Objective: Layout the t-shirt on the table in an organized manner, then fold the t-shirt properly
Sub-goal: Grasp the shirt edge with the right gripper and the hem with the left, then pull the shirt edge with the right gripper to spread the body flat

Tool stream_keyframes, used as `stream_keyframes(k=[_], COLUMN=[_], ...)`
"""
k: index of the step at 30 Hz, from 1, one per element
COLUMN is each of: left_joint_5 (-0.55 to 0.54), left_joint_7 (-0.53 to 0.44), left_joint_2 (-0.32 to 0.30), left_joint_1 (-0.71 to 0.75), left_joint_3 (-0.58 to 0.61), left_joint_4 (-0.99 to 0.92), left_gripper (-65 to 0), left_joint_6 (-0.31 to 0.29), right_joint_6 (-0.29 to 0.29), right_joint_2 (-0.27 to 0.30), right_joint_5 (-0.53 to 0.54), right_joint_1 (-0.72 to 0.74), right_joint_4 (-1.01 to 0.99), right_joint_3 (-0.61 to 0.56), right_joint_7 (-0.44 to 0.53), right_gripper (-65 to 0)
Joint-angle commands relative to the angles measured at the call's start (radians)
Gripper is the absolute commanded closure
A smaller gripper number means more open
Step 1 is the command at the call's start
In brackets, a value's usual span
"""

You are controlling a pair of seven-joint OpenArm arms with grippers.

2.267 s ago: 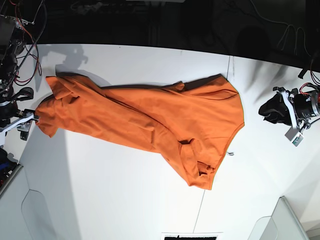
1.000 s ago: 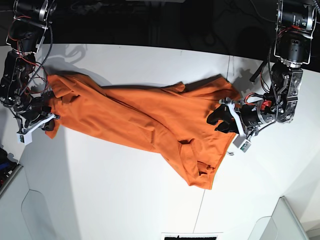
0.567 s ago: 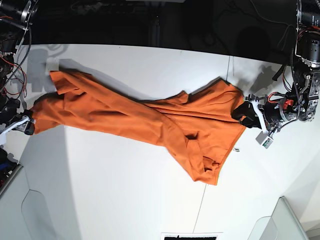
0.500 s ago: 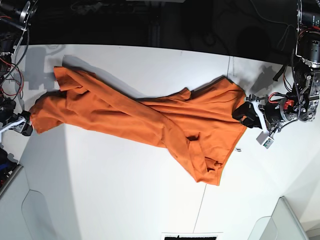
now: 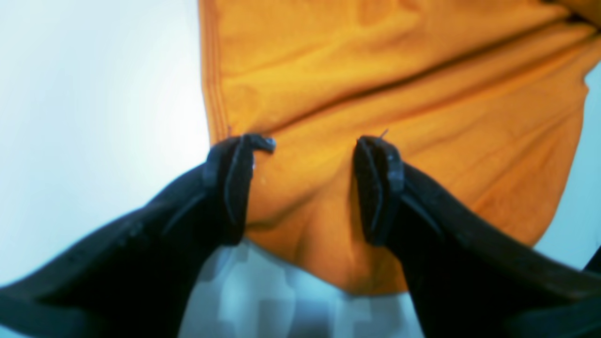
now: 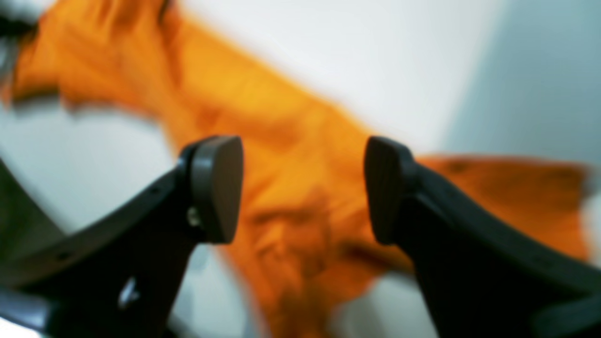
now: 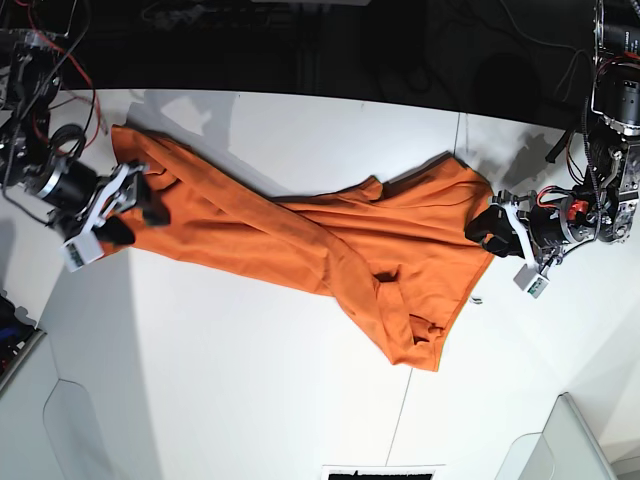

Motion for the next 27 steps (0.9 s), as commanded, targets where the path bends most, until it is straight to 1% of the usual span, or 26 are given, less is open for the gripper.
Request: stream_keyframes(k=[1, 3, 5, 7, 10, 13, 17, 18, 20, 21, 23, 24, 25, 27], left_joint_5=[0.01, 0.008, 0.007, 0.005, 0.0, 0.0, 0.0, 0.0, 0.0, 0.0, 0.0, 0.001, 0.0, 0.0], left_joint_7=[0.013, 0.013, 0.013, 0.012, 0.012, 0.013, 0.013, 0.013, 0.013, 0.013, 0.013, 0.013, 0.013, 0.013], left_joint_2=[-0.02, -0.019, -0.019, -0.019, -0.019, -0.019, -0.019, -0.019, -0.019, -0.019, -0.019, -0.019, -0.019, -0.019], left_joint_1=[-0.013, -0.013, -0.013, -0.013, -0.013, -0.013, -0.013, -0.013, -0.013, -0.013, -0.013, -0.013, -0.013, -0.013], left_joint_3=[-0.006, -0.006, -0.006, -0.006, -0.006, -0.006, -0.006, -0.006, -0.006, -0.006, -0.006, -0.006, -0.006, -0.006], left_joint_4=[0.007, 0.007, 0.007, 0.007, 0.007, 0.007, 0.007, 0.007, 0.007, 0.007, 0.007, 0.007, 0.007, 0.007], left_gripper=[-37.8, -37.8, -37.8, -37.8, -37.8, -37.8, -37.8, -37.8, -37.8, -37.8, -37.8, -37.8, -37.8, -37.8], left_joint_6=[0.004, 0.004, 0.004, 0.004, 0.004, 0.004, 0.004, 0.004, 0.004, 0.004, 0.004, 0.004, 0.004, 0.004], right_joint_6=[0.001, 0.0, 0.0, 0.0, -0.034, -0.068, -0.145, -0.156, -0.182, -0.205, -0.272, -0.294, -0.304, -0.304], right_joint_2=[0.018, 0.018, 0.029, 0.057, 0.108, 0.158, 0.214, 0.222, 0.234, 0.234, 0.234, 0.234, 0.234, 0.234], right_joint_5=[-0.014, -0.1, -0.158, -0.214, -0.366, -0.503, -0.649, -0.677, -0.723, -0.755, -0.822, -0.843, -0.85, -0.85], right_joint_1=[-0.013, -0.071, -0.124, -0.169, -0.218, -0.233, -0.233, -0.233, -0.233, -0.233, -0.233, -0.233, -0.233, -0.232], right_joint_4=[0.048, 0.105, 0.151, 0.192, 0.245, 0.27, 0.268, 0.268, 0.262, 0.255, 0.237, 0.227, 0.217, 0.195], right_joint_3=[-0.02, -0.072, -0.115, -0.159, -0.225, -0.287, -0.395, -0.424, -0.48, -0.503, -0.533, -0.539, -0.541, -0.541], right_joint_7=[0.038, 0.067, 0.088, 0.11, 0.166, 0.196, 0.206, 0.209, 0.211, 0.216, 0.235, 0.245, 0.246, 0.246], right_gripper=[-39.9, -39.9, -39.9, -39.9, -39.9, -39.9, -39.9, -39.9, -39.9, -39.9, -39.9, -39.9, -39.9, -39.9])
